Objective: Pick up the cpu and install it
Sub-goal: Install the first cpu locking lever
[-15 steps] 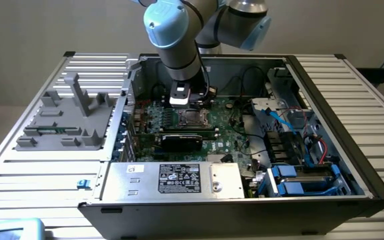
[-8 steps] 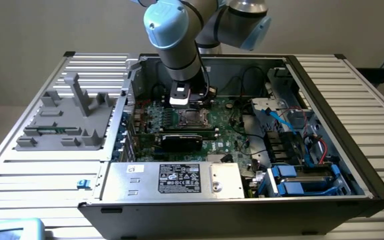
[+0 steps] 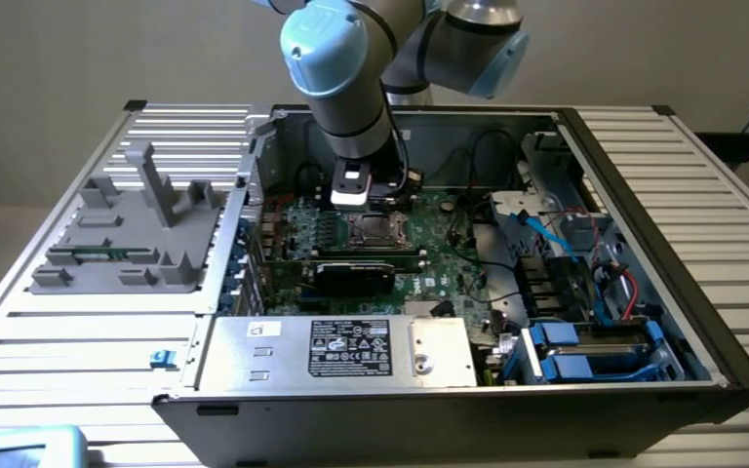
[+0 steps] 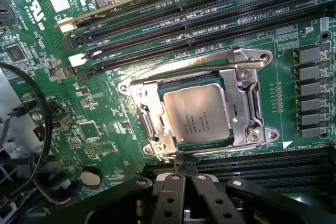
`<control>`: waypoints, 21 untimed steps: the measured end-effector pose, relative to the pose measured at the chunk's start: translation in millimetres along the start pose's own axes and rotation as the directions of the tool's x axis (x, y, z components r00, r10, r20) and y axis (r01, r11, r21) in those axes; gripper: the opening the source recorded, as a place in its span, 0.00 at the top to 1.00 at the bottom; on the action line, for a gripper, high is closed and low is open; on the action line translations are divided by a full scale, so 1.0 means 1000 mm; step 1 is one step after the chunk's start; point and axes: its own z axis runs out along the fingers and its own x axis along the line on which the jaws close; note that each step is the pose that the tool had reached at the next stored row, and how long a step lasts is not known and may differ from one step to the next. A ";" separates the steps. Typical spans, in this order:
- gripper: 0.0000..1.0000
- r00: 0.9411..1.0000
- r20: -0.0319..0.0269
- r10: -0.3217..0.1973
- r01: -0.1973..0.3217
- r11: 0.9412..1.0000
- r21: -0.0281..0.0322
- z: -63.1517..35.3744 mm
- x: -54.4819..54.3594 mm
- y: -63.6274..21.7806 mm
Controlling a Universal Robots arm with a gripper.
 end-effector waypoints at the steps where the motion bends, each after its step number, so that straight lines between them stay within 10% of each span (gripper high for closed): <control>1: 0.89 1.000 0.000 0.000 0.000 1.000 0.001 0.0002 0.000 0.0000; 14: 0.89 1.000 0.002 0.003 -0.003 1.000 0.011 -0.0004 0.000 -0.0010; 21: 0.89 1.000 0.005 0.003 -0.004 1.000 0.009 -0.0189 0.004 -0.0072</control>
